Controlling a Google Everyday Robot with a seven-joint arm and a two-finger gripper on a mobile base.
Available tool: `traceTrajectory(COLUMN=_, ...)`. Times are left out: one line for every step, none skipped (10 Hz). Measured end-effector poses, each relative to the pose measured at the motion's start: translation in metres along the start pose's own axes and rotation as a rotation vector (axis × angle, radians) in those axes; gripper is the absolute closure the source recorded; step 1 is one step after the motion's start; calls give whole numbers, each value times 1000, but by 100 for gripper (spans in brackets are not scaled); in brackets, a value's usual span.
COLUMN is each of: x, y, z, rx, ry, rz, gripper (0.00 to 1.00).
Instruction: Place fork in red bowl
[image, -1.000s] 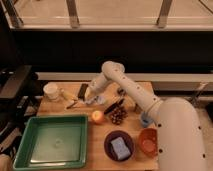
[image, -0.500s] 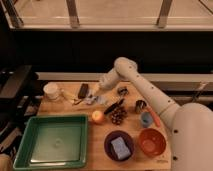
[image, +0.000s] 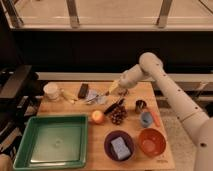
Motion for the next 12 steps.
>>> traceTrajectory(x=-16, y=5, z=-26, rx=-4, ry=9, rz=36, gripper=100)
traceTrajectory(x=-32, y=9, z=-45, rx=-14, ry=16, rz=70, gripper=100)
traceTrajectory(x=-48, y=12, z=-60, rx=-30, ry=19, rz=100, gripper=100)
traceTrajectory(x=-64, y=15, z=-70, rx=-48, ry=17, rz=121, gripper=100)
traceTrajectory(x=-83, y=20, z=-79, rx=-68, ry=10, rz=154, gripper=100)
traceTrajectory(x=-91, y=22, z=-83, rx=-77, ry=7, rz=168, gripper=100)
traceTrajectory(x=-91, y=22, z=-83, rx=-78, ry=6, rz=167, gripper=100)
traceTrajectory(x=-90, y=20, z=-81, rx=-77, ry=4, rz=165, gripper=100)
traceTrajectory(x=-90, y=21, z=-82, rx=-77, ry=6, rz=166, gripper=100)
traceTrajectory(x=-90, y=21, z=-83, rx=-77, ry=7, rz=167, gripper=100)
traceTrajectory(x=-89, y=21, z=-82, rx=-75, ry=-3, rz=163, gripper=100)
traceTrajectory(x=-86, y=20, z=-83, rx=-68, ry=-20, rz=143, gripper=100)
